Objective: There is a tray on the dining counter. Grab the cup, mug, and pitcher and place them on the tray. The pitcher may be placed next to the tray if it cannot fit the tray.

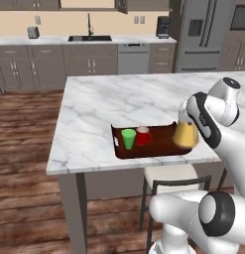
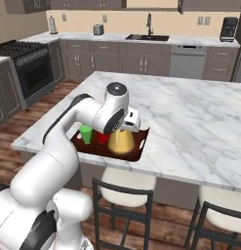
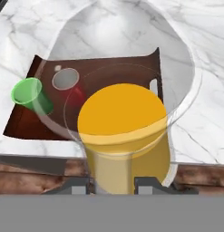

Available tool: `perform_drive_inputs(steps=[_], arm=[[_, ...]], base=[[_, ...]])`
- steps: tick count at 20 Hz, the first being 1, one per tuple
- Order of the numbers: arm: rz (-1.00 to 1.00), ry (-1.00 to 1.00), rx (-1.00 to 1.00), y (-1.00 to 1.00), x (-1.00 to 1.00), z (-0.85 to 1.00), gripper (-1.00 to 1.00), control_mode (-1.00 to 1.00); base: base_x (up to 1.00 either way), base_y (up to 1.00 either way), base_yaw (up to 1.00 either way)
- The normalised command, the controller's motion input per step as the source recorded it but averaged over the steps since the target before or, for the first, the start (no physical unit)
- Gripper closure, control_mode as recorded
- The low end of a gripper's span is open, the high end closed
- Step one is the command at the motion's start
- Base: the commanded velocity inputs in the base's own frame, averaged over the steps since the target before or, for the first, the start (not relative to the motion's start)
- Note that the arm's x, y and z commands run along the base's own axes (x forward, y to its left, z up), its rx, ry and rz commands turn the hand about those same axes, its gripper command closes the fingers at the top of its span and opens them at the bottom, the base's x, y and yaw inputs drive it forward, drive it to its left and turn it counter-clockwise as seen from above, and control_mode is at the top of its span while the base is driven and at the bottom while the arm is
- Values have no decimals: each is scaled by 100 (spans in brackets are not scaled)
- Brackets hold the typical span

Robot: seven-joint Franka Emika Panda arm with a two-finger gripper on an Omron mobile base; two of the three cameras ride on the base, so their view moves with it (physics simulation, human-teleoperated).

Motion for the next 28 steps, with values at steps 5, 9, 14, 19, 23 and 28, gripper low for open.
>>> perform_drive_inputs(steps=[5,9,14,19,23,28], arm=[[0,0,0,0,0,0,100,100],[0,0,0,0,37,0,100,-100],[0,0,0,0,57,0,100,-100],[0,0,0,0,51,-14,100,-100],[0,0,0,0,50,-26,100,-100],[0,0,0,0,57,-28,100,-100]], base=[[44,0,0],[13,0,0],[0,0,0],[0,0,0],[0,0,0],[0,0,0]])
